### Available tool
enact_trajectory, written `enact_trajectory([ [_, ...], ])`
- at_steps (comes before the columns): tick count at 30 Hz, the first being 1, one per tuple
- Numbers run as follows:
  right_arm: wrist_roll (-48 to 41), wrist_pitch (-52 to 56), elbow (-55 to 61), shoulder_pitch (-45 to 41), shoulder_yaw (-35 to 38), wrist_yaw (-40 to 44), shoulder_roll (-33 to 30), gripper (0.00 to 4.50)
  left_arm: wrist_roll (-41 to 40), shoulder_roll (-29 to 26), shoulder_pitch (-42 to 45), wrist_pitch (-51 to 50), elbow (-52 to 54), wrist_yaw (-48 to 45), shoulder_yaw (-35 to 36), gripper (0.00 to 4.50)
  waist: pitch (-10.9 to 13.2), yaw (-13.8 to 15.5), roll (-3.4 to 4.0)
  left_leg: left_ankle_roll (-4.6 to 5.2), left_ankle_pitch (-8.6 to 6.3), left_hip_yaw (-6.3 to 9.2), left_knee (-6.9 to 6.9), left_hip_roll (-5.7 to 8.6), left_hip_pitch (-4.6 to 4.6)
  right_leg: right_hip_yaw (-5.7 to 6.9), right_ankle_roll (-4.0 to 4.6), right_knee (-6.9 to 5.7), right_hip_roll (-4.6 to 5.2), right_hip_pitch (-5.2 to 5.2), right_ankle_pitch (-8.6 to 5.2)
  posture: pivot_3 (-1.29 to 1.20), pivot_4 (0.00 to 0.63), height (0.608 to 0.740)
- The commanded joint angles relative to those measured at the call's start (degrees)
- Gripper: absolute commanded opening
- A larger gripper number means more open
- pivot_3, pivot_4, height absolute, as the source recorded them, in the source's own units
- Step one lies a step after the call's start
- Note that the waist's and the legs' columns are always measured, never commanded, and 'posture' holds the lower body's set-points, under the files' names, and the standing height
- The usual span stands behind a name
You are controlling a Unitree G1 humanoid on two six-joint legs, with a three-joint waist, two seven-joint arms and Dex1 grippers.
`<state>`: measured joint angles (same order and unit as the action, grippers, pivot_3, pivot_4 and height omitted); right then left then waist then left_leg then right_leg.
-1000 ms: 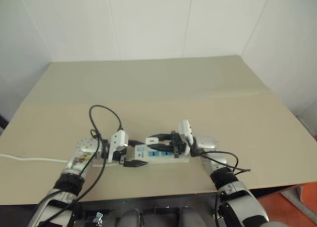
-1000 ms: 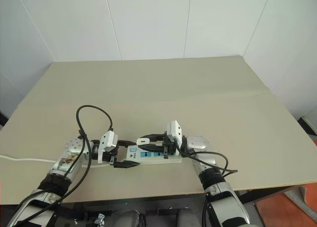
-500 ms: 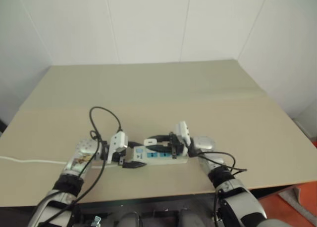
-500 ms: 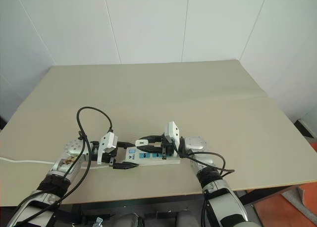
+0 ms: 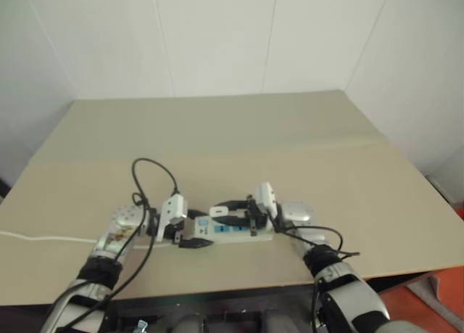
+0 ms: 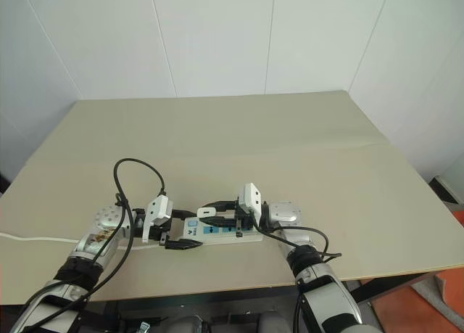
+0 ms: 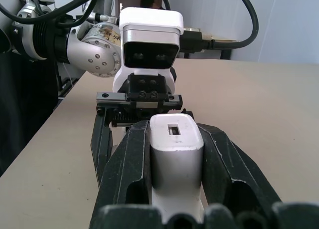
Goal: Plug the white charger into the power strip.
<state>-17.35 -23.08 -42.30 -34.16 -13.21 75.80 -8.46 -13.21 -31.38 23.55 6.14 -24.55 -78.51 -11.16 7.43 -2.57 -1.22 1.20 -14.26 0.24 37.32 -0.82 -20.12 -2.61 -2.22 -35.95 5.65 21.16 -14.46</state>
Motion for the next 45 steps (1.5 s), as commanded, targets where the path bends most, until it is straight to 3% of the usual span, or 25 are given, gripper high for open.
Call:
enact_trajectory([
  [1,8.9,3.2,-8.79,3.01,-3.56,-3.14,-2.98,1.12,1.24,0.26,-0.85,-0.02,0.87,-0.68,-1.29,3.29,0.0,0.05,0.0,0.0,0.0,0.0,-0.04,0.0,0.02,0.0,0.05,0.01,-0.01,0.0,-0.01,0.0,0.15,0.74],
  [5,9.02,6.55,-8.2,2.66,-3.94,-3.24,-3.3,1.12,1.29,0.43,-0.98,0.02,0.79,-0.71,-1.31,3.29,-0.02,0.06,0.01,0.07,0.04,0.0,-0.2,0.0,0.14,0.02,0.09,0.01,-0.05,-0.01,-0.01,0.0,0.15,0.74],
  [9,8.69,9.32,-7.08,2.48,-3.91,-3.23,-3.55,2.39,1.33,0.56,-1.04,0.0,0.78,-0.7,-1.34,3.29,-0.18,0.18,-0.01,0.06,0.04,0.0,-0.3,0.0,0.17,0.03,0.27,0.06,-0.06,0.01,-0.12,0.0,0.15,0.74],
  [15,8.37,10.73,-5.46,2.57,-3.44,-3.52,-3.66,4.47,1.39,0.72,-0.97,-0.01,0.74,-0.77,-1.27,3.29,-0.83,0.47,-0.64,0.17,0.1,0.17,-0.55,-0.04,0.13,0.22,0.3,0.18,0.11,0.02,-0.23,0.0,0.15,0.74],
  [22,6.53,9.58,-2.54,3.28,-2.09,-1.28,-4.66,4.47,1.46,0.87,-0.9,0.12,0.45,-0.9,-1.24,3.29,-0.83,0.57,-0.6,-0.07,-0.04,0.4,-0.65,-0.04,-0.14,0.21,0.66,0.25,0.42,0.07,-0.45,0.0,0.15,0.74],
  [29,1.88,17.64,12.21,4.34,0.68,-0.65,-6.99,4.47,1.6,0.75,-1.08,-0.07,0.55,-1.12,-1.13,3.29,-0.69,1.47,-0.4,-0.01,0.0,0.44,-0.73,-0.03,-0.6,0.33,0.55,0.61,0.48,0.23,-0.37,0.0,0.15,0.74],
  [33,0.6,22.26,18.75,4.44,1.44,-0.83,-8.9,4.47,1.49,0.73,-1.16,-0.24,0.71,-1.33,-1.26,3.29,-0.55,1.97,-0.1,0.21,0.14,0.41,-0.73,0.04,-1.65,0.38,0.32,0.46,0.54,1.25,-0.19,0.0,0.15,0.74],
  [36,0.81,23.41,20.98,4.39,1.36,-1.67,-9.5,4.47,1.66,0.87,-0.98,-0.23,0.67,-1.47,-1.38,3.29,-0.4,1.99,0.13,0.21,0.15,0.43,-0.73,0.06,-1.94,0.45,0.34,0.39,0.53,1.53,-0.2,0.0,0.15,0.74],
  [45,-1.87,28.41,29.03,5.09,1.89,-2.02,-10.14,4.47,1.88,1.3,-0.66,-0.16,0.43,-1.38,-1.55,3.29,0.2,2.03,0.34,0.23,0.16,0.24,-0.58,0.26,-2.03,0.84,0.3,0.37,0.08,1.53,-0.18,0.0,0.15,0.74],
])
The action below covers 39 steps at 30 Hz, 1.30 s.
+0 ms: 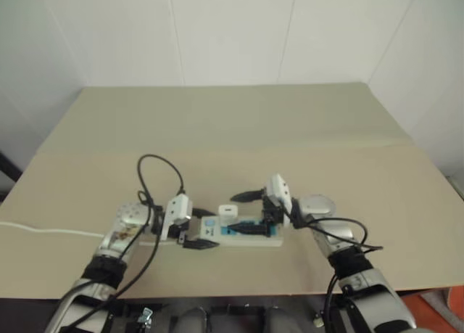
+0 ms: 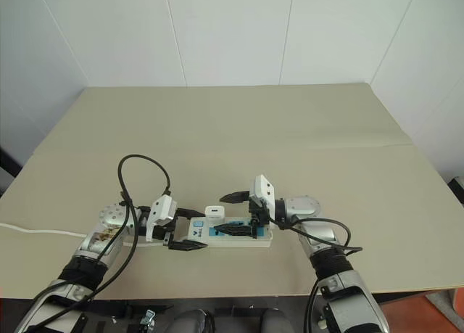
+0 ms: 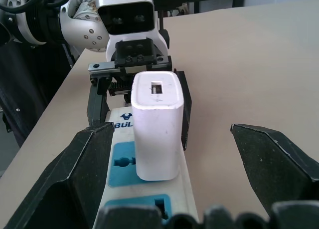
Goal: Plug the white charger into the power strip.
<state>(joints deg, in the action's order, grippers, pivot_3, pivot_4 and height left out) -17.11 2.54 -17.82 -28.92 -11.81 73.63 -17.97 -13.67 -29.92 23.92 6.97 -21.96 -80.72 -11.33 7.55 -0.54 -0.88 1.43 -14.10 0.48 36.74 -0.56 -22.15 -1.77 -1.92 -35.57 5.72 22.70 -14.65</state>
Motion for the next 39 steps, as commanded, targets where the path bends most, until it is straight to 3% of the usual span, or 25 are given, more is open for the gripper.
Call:
enact_trajectory([
  [1,-2.57,4.31,5.95,-0.2,0.52,0.15,-0.86,4.47,2.36,-0.15,-1.13,-0.97,-2.09,0.83,-1.42,3.29,0.18,0.0,0.0,0.0,0.0,0.0,0.07,0.0,-0.02,-0.01,-0.02,-0.04,-0.06,0.0,0.01,0.0,0.15,0.74],
  [7,-3.89,10.39,10.86,-1.2,0.85,-2.1,-1.27,4.47,2.39,0.02,-1.3,-1.15,-1.75,0.88,-1.67,3.29,0.4,0.03,-0.02,0.01,0.01,0.03,0.25,-0.01,-0.02,-0.02,-0.07,-0.21,-0.35,0.01,0.02,0.0,0.15,0.74],
  [14,-2.52,10.46,9.79,-2.03,0.25,-3.1,-1.06,4.47,2.6,0.45,-1.0,-0.95,-2.16,1.07,-1.87,3.29,0.42,0.07,-0.03,-0.01,0.03,0.01,0.34,0.02,0.0,-0.01,-0.13,-0.3,-0.53,0.0,0.01,0.0,0.15,0.74],
  [17,-1.81,9.53,8.71,-2.06,-0.07,-3.71,-0.74,3.85,2.64,0.53,-1.13,-0.84,-2.07,1.21,-1.86,3.29,0.43,0.07,-0.03,-0.01,0.03,0.01,0.4,0.11,0.0,-0.01,-0.18,-0.31,-0.52,-0.03,0.02,0.0,0.15,0.74],
  [25,-1.98,8.1,8.77,-1.68,-0.78,-3.22,-0.18,1.1,2.58,0.47,-1.2,-0.85,-1.97,1.22,-1.82,3.29,0.44,0.03,-0.03,-0.01,0.04,0.02,0.53,0.18,0.01,-0.01,-0.26,-0.34,-0.52,-0.09,0.06,0.0,0.15,0.74],
  [39,-0.8,-0.37,5.09,-0.54,-1.28,-0.97,0.25,1.1,2.54,0.55,-1.16,-0.77,-2.17,1.23,-1.72,3.29,0.44,-0.01,-0.03,-0.01,0.04,0.02,0.6,0.17,0.11,-0.02,-0.28,-0.39,-0.55,-0.21,0.06,0.0,0.15,0.74],
])
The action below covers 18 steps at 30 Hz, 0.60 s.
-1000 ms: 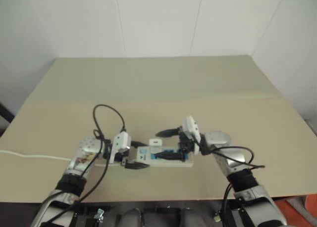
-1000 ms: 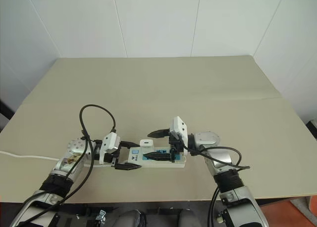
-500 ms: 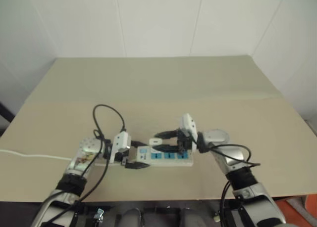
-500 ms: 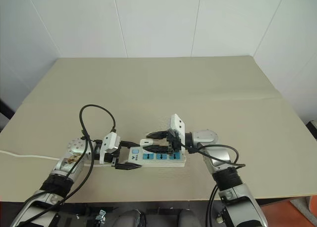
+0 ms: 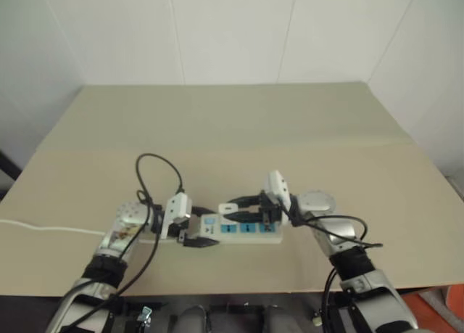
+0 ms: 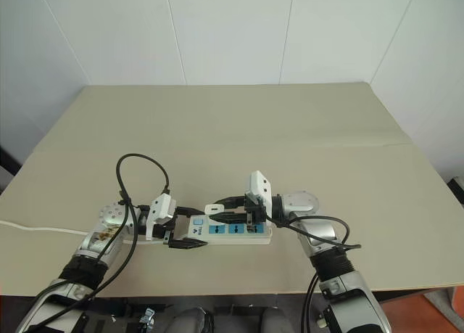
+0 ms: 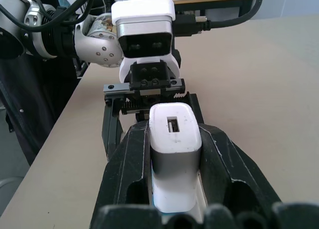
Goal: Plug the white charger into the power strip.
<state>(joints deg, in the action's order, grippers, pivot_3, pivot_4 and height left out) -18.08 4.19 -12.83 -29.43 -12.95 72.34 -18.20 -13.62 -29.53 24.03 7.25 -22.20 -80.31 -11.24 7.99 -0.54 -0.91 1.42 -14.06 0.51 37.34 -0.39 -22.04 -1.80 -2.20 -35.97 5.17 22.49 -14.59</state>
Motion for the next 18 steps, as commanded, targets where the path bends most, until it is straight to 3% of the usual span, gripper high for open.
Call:
enact_trajectory([
  [1,0.57,-2.6,-0.39,0.02,-0.31,0.22,0.63,1.1,2.48,0.13,-1.31,-1.06,-1.9,0.78,-1.83,3.29,0.0,-0.04,0.0,0.0,0.0,0.0,0.01,0.0,0.02,0.0,0.0,-0.01,0.0,-0.02,0.0,0.0,0.15,0.74],
  [18,5.45,-7.76,-6.93,0.97,-2.97,-0.52,1.19,1.1,2.43,-0.03,-1.61,-1.25,-1.41,0.91,-1.84,3.29,0.0,-0.21,0.0,0.0,0.0,-0.03,0.02,-0.02,0.36,-0.07,0.0,-0.09,-0.02,-0.25,0.0,0.0,0.15,0.74],
])
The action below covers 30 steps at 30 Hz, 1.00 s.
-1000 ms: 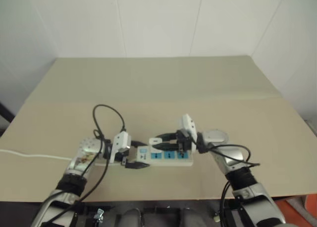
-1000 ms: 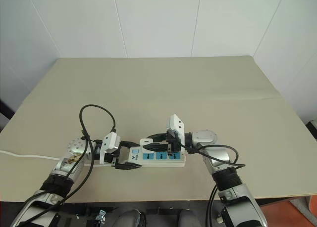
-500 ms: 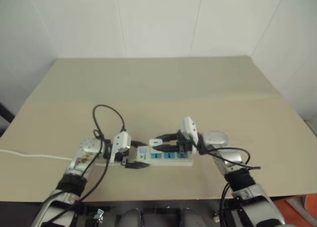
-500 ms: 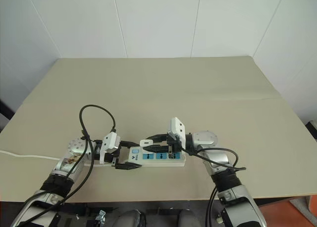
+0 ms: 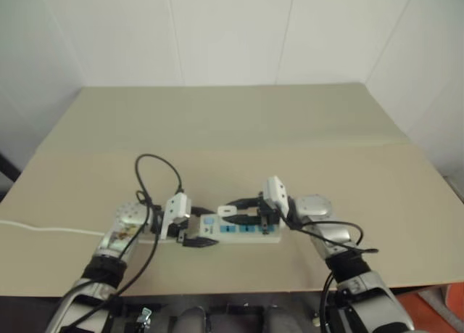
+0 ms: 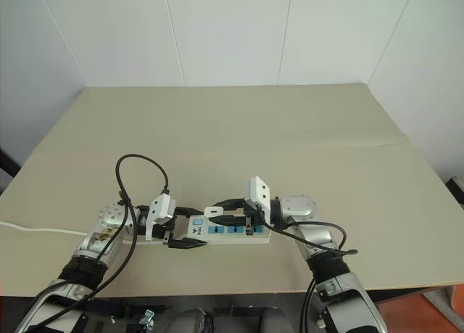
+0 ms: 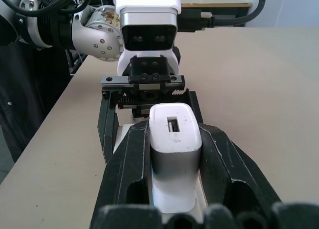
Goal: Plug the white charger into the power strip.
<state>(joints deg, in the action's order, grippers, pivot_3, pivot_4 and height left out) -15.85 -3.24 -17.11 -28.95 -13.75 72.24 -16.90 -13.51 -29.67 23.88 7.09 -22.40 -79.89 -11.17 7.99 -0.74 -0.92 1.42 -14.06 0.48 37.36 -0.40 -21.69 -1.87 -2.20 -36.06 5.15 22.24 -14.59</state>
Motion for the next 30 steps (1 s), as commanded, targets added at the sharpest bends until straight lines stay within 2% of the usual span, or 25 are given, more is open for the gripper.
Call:
enact_trajectory([
  [1,3.31,-0.38,-3.08,0.39,-2.23,-0.47,-0.08,1.1,2.3,0.11,-1.49,-1.06,-1.2,0.5,-1.91,3.29,0.0,-0.01,0.0,0.0,0.0,-0.02,0.0,0.0,0.04,-0.01,0.0,-0.01,0.0,-0.02,0.0,0.0,0.15,0.74],
  [15,2.08,0.36,-4.15,-0.29,-1.97,0.61,-0.2,1.1,2.1,0.0,-1.65,-0.92,-1.25,0.31,-1.93,3.29,-0.01,-0.04,-0.01,0.0,0.0,-0.24,0.0,-0.19,0.3,-0.23,0.01,-0.06,-0.08,-0.13,0.01,0.0,0.15,0.74],
  [18,1.65,-1.02,-3.0,0.05,-1.72,1.28,-0.39,2.06,2.19,-0.06,-1.59,-0.82,-1.32,0.26,-1.96,3.29,0.0,0.06,-0.03,0.0,0.0,-0.25,0.0,-0.21,0.29,-0.23,0.0,-0.06,-0.08,-0.12,0.01,0.0,0.15,0.74],
  [24,1.82,-2.69,-1.66,0.49,-1.48,1.17,-0.7,4.28,2.28,-0.05,-1.52,-0.61,-1.48,0.31,-1.98,3.29,0.0,0.06,-0.03,0.0,0.0,-0.29,0.0,-0.21,0.21,-0.25,0.0,-0.03,-0.07,-0.07,0.01,0.0,0.15,0.74],
  [25,1.82,-2.87,-1.63,0.53,-1.44,1.13,-0.68,4.46,2.28,-0.05,-1.51,-0.6,-1.5,0.31,-1.99,3.29,0.0,0.06,-0.03,0.0,0.0,-0.29,0.0,-0.22,0.21,-0.25,0.0,-0.03,-0.08,-0.07,0.01,0.0,0.15,0.74],
  [30,1.99,-4.03,-1.06,0.96,-1.23,1.06,-1.2,4.46,2.29,0.07,-1.38,-0.56,-1.66,0.36,-1.98,3.29,0.0,0.07,-0.03,0.0,0.0,-0.29,0.0,-0.22,0.21,-0.25,0.0,-0.03,-0.08,-0.07,0.01,0.0,0.15,0.74],
])
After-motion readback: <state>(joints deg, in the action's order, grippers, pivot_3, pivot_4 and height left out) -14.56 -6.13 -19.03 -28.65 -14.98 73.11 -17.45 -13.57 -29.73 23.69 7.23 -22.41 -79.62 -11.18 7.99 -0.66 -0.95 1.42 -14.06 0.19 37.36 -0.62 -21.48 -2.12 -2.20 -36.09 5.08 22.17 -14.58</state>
